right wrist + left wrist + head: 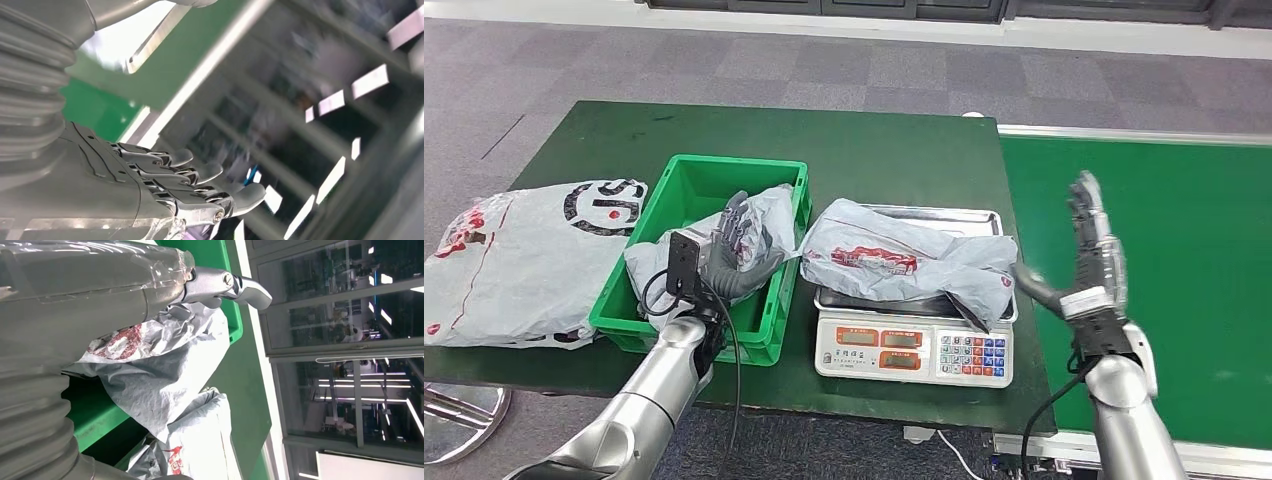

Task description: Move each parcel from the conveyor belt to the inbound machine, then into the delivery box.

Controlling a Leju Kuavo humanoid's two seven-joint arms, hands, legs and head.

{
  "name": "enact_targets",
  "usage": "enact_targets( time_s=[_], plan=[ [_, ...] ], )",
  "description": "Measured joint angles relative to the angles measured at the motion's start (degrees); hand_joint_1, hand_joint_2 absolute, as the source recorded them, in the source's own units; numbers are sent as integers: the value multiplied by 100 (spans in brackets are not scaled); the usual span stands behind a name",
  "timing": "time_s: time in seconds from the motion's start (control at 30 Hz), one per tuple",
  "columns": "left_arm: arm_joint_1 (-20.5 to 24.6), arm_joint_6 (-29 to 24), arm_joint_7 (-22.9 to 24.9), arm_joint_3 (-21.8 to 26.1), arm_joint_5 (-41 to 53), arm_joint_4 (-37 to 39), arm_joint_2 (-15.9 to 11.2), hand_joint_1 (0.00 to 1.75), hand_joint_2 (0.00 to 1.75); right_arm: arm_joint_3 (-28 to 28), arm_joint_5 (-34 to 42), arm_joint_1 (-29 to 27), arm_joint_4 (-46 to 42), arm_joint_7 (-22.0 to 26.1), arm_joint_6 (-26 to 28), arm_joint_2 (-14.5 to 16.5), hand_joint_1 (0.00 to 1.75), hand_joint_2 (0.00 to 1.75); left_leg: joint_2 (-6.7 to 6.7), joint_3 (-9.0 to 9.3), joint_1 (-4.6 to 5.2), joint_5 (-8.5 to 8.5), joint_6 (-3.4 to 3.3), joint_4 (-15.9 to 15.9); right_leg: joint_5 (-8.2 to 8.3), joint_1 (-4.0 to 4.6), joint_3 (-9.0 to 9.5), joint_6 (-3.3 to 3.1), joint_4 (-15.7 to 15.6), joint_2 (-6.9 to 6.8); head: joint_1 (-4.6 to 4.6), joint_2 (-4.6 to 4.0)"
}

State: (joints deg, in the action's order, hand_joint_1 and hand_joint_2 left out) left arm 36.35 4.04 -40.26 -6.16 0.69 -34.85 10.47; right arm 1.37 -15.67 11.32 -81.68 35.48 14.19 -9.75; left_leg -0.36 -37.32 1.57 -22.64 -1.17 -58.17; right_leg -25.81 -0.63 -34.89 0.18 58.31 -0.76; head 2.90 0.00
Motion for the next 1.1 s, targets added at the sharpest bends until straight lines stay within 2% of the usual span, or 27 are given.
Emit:
enact_targets(
  time_s=[0.1, 0.23, 0.4, 0.5, 0.63, 0.83, 1.1],
  plan=[
    [-18, -11, -1, 0, -31, -29, 3, 0, 175, 586, 179, 40, 130, 71, 415, 122, 0, 175, 1, 0, 1, 0, 0, 0, 1, 0, 1, 1, 0, 1, 0, 0],
    [-24, -19, -1, 0, -75, -40, 29, 0, 175, 1078, 246, 181, 591, 189, 1027, 261, 0, 175, 1, 0, 0, 3, -2, 0, 3, 0, 1, 3, 0, 1, -1, 0],
    [-44, -99, -1, -1, -87, -74, 53, 0, 175, 1289, 823, 399, 1386, 124, 686, 371, 0, 175, 3, 0, -1, 3, -1, 0, 4, 2, 1, 2, 0, 2, 0, 0],
    [-172, -183, -2, -2, -102, -292, 52, 0, 175, 1288, 741, 608, 2166, 325, 635, 435, 0, 175, 8, -2, -3, 3, 1, 0, 6, 4, -3, 0, 0, 7, 1, 0],
    [-401, -330, -5, -2, -159, -753, 52, 0, 175, 1146, 446, 737, 2809, 450, 930, 550, 0, 175, 2, -16, -4, 5, 2, 0, 6, 5, -14, 1, 1, 3, 0, 0],
    [-679, -1186, -9, -100, 120, -1977, 67, 0, 175, 548, 472, 859, 2959, 467, 1807, 635, 0, 175, 3, -35, -5, 4, 3, 0, 4, 6, -36, 0, 1, 6, -1, 0],
    [-799, -1340, -7, -283, 187, -2784, 69, 0, 175, 125, 489, 901, 2999, 467, 1880, 646, 0, 175, 2, -43, -4, 2, 1, -1, 3, 5, -42, 1, 1, 4, 0, 0]
  ],
)
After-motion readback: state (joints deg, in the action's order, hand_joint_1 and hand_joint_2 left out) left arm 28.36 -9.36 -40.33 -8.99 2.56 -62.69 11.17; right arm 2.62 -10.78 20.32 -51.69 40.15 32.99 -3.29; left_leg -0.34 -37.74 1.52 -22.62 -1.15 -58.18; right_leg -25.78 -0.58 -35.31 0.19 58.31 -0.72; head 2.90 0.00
